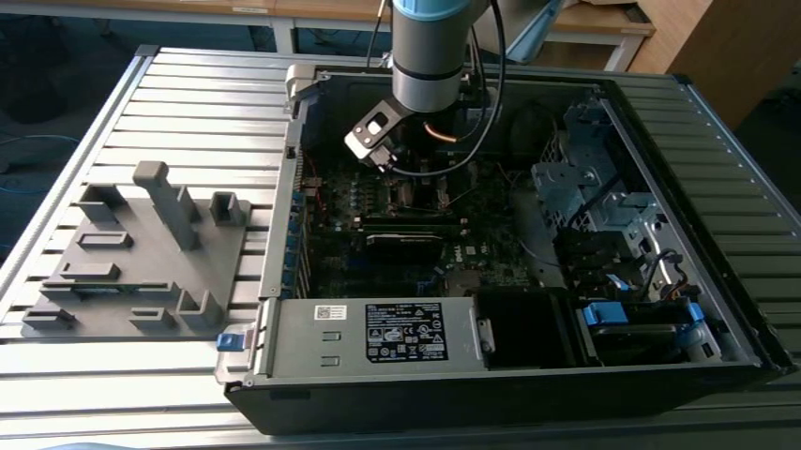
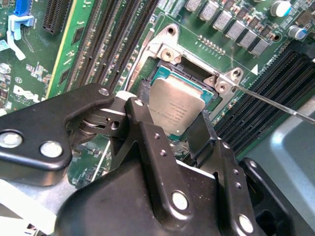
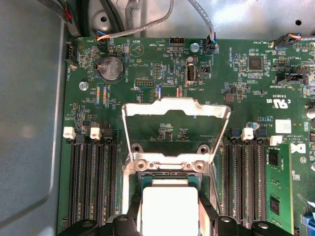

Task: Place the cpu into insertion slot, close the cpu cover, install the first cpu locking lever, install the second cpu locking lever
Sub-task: 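Place the cpu into insertion slot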

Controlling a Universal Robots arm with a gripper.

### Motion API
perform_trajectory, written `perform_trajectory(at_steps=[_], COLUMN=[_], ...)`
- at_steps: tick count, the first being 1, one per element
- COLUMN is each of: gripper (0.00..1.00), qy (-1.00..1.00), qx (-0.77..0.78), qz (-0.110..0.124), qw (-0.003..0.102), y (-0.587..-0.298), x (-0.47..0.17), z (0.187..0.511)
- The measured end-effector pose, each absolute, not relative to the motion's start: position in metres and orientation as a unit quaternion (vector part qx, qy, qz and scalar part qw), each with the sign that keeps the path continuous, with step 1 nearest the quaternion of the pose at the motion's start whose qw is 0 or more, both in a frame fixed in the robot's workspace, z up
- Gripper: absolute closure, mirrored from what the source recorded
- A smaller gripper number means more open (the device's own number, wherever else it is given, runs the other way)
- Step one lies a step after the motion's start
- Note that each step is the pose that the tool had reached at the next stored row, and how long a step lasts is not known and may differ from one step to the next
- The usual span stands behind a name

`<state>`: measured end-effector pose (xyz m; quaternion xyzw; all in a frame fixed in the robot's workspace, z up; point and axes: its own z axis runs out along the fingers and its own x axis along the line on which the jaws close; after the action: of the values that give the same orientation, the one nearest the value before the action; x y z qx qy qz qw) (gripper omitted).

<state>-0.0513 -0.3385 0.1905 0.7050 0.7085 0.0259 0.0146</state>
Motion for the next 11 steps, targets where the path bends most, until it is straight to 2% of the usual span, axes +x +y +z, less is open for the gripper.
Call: perform_trajectory(at_steps=[11], gripper=[0.46], qy=[0.709], qx=[0.705], qz=[0.026], qw=[0.015], y=[-0.3385], x=[-0.0513], z=[0.193])
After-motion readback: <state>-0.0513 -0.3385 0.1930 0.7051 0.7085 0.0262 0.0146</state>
